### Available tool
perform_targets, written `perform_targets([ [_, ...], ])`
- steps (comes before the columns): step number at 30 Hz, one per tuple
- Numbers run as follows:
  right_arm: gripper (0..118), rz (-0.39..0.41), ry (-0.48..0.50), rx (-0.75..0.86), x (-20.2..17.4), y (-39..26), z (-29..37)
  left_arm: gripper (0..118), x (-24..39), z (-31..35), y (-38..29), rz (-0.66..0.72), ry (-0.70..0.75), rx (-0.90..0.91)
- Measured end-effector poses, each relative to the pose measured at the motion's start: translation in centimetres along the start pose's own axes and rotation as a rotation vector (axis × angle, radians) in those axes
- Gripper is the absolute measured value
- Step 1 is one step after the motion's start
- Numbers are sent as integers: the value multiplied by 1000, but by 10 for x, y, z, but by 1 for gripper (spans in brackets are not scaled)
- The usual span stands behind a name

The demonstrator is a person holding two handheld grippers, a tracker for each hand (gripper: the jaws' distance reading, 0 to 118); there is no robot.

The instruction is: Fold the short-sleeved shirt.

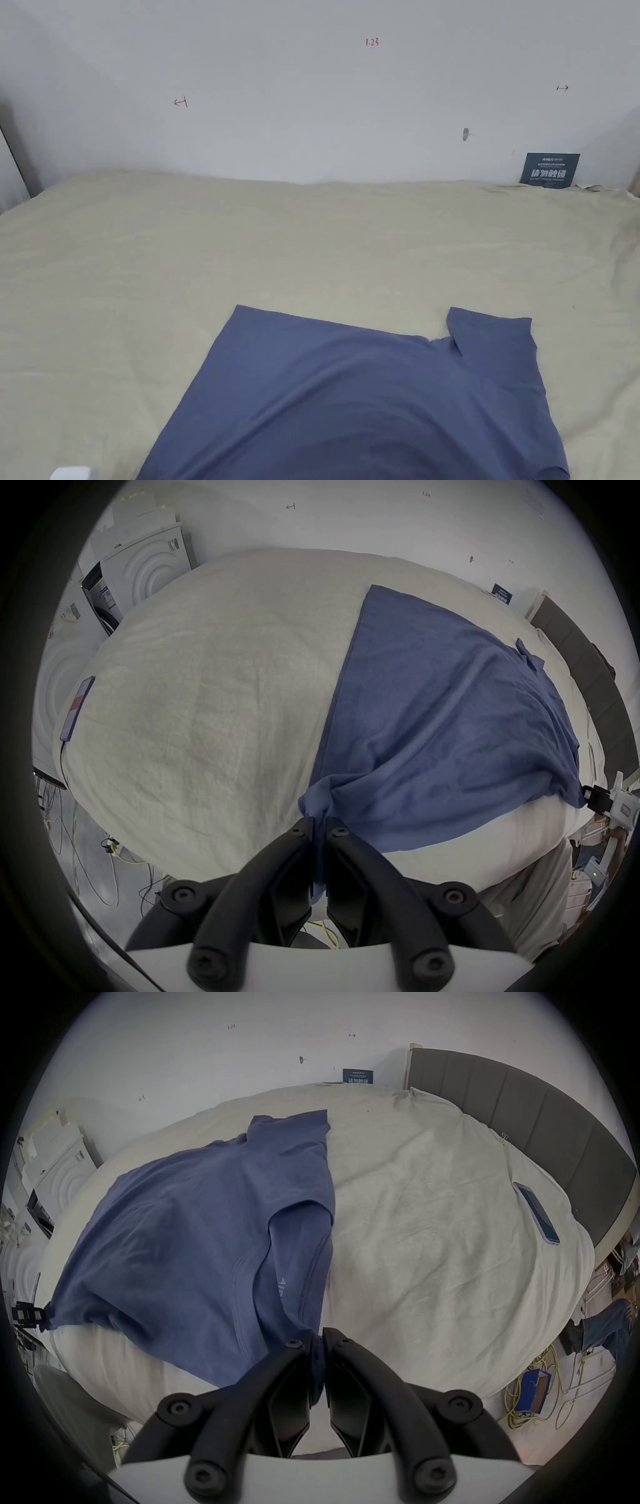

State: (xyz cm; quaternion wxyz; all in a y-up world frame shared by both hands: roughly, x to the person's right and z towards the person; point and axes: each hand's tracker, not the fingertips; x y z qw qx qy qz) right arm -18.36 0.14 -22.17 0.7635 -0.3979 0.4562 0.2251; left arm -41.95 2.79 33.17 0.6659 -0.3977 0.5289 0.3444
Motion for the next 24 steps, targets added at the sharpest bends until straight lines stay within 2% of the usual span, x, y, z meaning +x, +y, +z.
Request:
perform_targets([
  [2,9,0,11,3,1,4,4,20,1,6,2,16,-12,-3],
  [3,18,0,15,8,2,7,7,38,2,8,5,22,-23,-8],
  [4,34,-1,22,14,2,10,11,61,3,10,7,25,-28,-12],
  [5,54,-2,25,24,2,13,15,82,5,12,9,29,-32,-6],
  [6,60,-4,30,50,2,17,19,96,14,23,11,30,-33,1],
  [8,73,3,50,107,1,27,29,105,22,32,16,21,-26,43],
  [9,91,-2,53,142,-1,32,35,115,27,38,21,4,-25,92],
  [10,97,0,56,174,-2,40,42,115,28,35,22,-10,-28,125],
  [16,98,5,76,385,-20,85,94,115,61,78,61,-37,-33,340],
  [21,113,33,85,554,-39,114,137,115,82,107,88,-48,-42,532],
  [24,113,31,73,643,-48,126,156,115,93,119,103,-57,-58,638],
])
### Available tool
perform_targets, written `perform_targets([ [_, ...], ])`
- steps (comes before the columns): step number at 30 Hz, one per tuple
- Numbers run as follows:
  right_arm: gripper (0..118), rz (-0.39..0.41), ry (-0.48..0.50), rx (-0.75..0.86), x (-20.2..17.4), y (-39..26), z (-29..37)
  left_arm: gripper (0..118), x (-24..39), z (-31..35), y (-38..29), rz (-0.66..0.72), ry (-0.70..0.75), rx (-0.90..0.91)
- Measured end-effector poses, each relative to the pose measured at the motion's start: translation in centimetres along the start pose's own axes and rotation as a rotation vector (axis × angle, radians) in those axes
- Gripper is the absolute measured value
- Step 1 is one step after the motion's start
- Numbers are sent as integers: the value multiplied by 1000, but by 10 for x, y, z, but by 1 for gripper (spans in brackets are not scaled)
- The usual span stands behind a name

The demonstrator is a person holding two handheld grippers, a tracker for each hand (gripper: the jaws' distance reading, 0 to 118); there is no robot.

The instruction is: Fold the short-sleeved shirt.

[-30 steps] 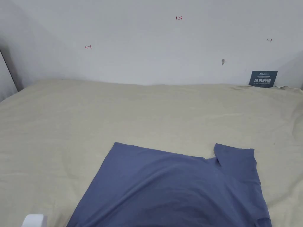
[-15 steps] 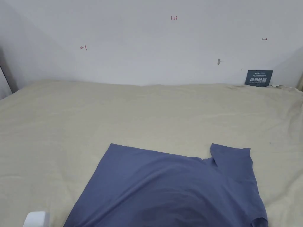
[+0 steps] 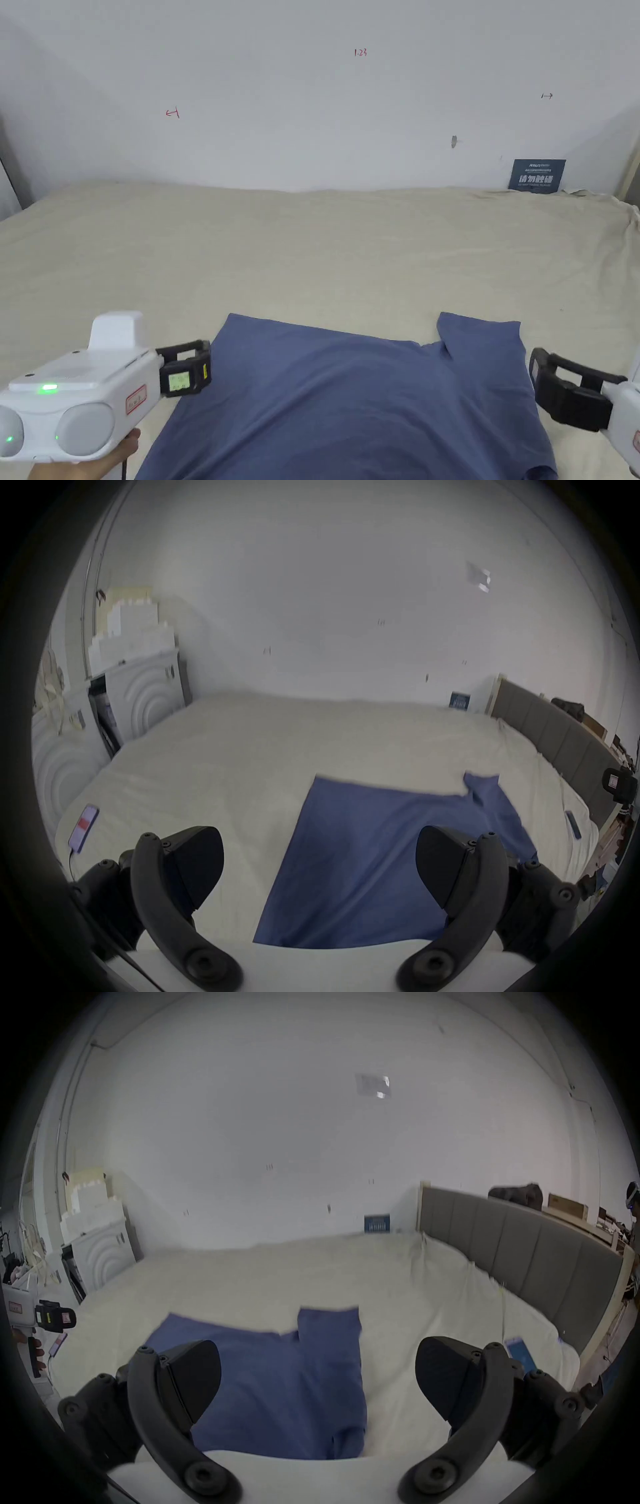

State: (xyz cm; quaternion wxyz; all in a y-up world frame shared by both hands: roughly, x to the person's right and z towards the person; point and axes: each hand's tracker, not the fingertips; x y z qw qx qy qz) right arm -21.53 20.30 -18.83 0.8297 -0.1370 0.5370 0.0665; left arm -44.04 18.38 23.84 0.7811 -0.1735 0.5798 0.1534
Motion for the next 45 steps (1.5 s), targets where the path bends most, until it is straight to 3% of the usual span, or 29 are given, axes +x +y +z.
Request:
perform_targets([
  [5,111,50,-45,123,-17,22,11,114,24,10,27,-39,0,153],
  [7,94,60,-73,173,-24,25,16,106,27,10,29,-39,-24,198],
  [8,79,60,-74,188,-23,26,15,95,28,11,30,-42,-33,222],
  [9,54,62,-82,201,-25,26,17,70,30,14,30,-45,-50,248],
  [11,26,61,-93,221,-29,25,19,35,33,12,30,-46,-54,264],
  [14,17,62,-96,242,-32,26,23,27,35,11,30,-36,-69,275],
  [16,4,60,-105,253,-31,23,22,17,35,10,28,-33,-96,282],
  [18,0,62,-107,257,-30,23,22,0,37,8,25,-40,-98,280],
  [33,0,70,-108,250,-21,24,5,0,44,-16,33,-90,-112,212],
  [38,0,84,-103,244,-25,30,-14,0,38,-61,44,-90,-117,156],
  [45,0,91,-99,213,-29,31,-63,0,27,-175,67,-67,-142,-75],
])
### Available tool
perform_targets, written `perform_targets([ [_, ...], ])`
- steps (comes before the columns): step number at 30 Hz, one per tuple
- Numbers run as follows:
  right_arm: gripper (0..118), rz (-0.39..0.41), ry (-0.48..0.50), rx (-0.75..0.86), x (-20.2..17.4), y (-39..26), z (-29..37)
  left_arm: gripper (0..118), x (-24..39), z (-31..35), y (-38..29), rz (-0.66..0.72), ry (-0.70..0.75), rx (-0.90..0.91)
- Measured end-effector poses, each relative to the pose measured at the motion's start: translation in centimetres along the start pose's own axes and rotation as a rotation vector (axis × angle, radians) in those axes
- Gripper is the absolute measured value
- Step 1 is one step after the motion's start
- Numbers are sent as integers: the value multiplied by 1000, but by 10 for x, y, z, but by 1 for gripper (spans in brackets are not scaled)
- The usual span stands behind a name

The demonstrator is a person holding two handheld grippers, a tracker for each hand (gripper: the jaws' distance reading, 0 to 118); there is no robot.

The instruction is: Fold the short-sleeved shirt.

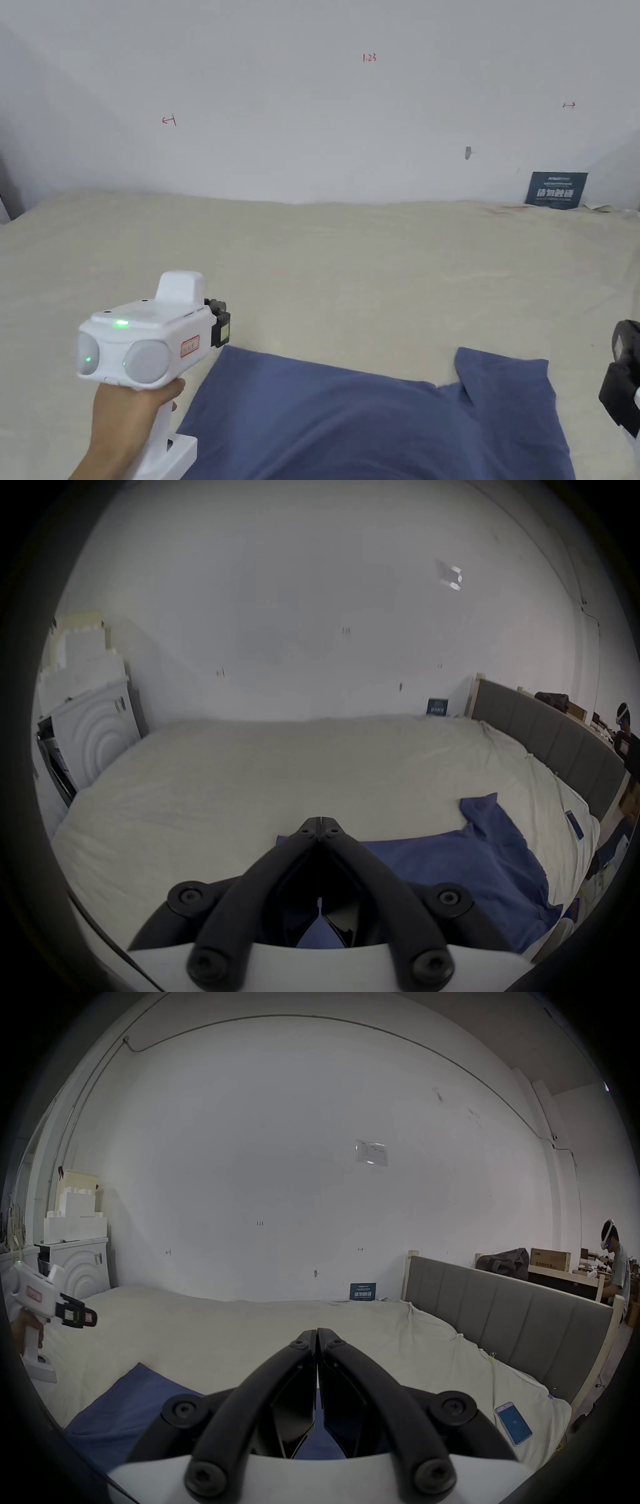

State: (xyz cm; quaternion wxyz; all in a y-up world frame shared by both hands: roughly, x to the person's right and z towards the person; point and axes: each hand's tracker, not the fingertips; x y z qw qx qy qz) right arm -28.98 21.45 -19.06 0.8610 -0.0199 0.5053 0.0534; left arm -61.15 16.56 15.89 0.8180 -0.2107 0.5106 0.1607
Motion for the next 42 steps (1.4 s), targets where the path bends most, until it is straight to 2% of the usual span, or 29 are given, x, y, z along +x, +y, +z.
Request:
perform_targets([
  [3,0,6,4,-29,-3,-10,-25,0,-12,-52,7,44,-8,-119],
  [12,0,26,7,-104,-15,-38,-78,0,-45,-197,-6,60,59,-438],
  [13,0,28,6,-111,-16,-41,-81,4,-45,-206,-10,72,66,-453],
  [14,0,29,4,-114,-16,-43,-83,12,-46,-214,-12,90,53,-487],
  [15,0,32,-2,-118,-17,-45,-83,26,-48,-222,-14,101,52,-508],
  [18,0,43,-8,-141,-17,-51,-87,86,-49,-239,-22,83,49,-540],
  [19,0,48,-8,-147,-16,-54,-87,94,-48,-242,-25,64,60,-540],
  [20,0,53,-9,-154,-16,-56,-88,94,-48,-245,-27,56,58,-542],
  [23,0,61,-12,-171,-14,-60,-87,93,-47,-251,-34,48,73,-563],
  [26,0,70,-21,-180,-12,-62,-85,82,-41,-241,-39,68,96,-545],
  [29,0,71,-25,-189,-8,-62,-84,76,-35,-233,-36,42,99,-535],
  [30,0,71,-27,-192,-7,-61,-84,66,-32,-228,-35,29,93,-528],
  [32,0,68,-32,-193,-4,-61,-84,36,-29,-223,-33,29,62,-523],
  [33,0,64,-32,-197,-3,-60,-85,15,-30,-226,-33,58,20,-520],
  [34,0,59,-31,-204,-3,-59,-88,4,-28,-224,-34,75,2,-528],
  [39,0,36,-8,-244,2,-54,-107,0,-23,-201,-31,60,12,-466],
  [42,0,41,4,-272,6,-53,-129,0,-38,-192,-23,106,-47,-401],
])
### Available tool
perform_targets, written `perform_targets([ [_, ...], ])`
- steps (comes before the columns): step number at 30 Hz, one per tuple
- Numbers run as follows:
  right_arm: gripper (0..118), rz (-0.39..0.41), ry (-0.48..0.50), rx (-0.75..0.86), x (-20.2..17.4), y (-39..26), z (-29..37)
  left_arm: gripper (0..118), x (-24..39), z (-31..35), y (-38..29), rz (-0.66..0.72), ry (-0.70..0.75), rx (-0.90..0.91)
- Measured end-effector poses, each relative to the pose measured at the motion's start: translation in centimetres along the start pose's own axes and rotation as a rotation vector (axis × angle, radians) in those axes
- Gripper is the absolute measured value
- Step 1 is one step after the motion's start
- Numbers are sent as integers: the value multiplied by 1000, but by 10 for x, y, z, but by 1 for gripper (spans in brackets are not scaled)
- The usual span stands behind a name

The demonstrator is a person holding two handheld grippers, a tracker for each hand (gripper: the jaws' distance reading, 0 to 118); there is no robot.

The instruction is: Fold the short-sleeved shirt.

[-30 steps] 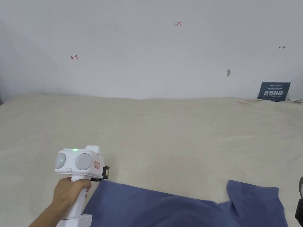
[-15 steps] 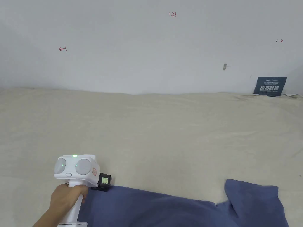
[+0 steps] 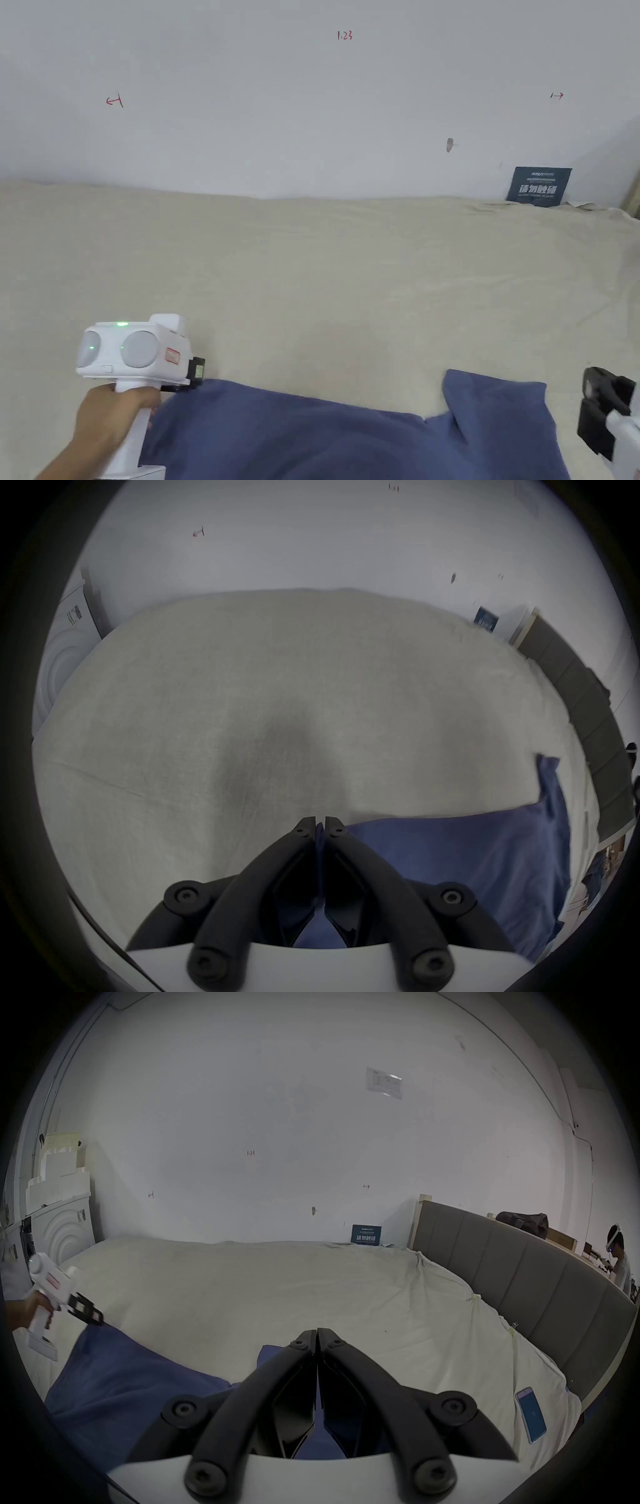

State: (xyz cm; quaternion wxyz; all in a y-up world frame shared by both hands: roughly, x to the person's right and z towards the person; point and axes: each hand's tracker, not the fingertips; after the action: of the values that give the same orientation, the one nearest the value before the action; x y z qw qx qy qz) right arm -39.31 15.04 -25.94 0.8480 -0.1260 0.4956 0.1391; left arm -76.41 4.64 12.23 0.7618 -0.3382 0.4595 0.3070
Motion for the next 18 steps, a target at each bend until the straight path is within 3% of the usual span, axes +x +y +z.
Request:
perform_targets([
  [6,1,-42,26,-168,19,0,-71,0,9,55,-6,-80,-18,55],
  [10,7,-143,31,-344,35,-22,-118,0,16,76,-9,-75,-38,73],
  [11,18,-160,29,-390,37,-28,-126,0,11,73,-9,-76,-40,76],
  [14,91,-148,4,-512,34,-46,-139,0,11,72,-10,-101,-33,72],
  [18,107,-183,-34,-576,38,-70,-160,0,19,81,-20,-100,-34,68],
])
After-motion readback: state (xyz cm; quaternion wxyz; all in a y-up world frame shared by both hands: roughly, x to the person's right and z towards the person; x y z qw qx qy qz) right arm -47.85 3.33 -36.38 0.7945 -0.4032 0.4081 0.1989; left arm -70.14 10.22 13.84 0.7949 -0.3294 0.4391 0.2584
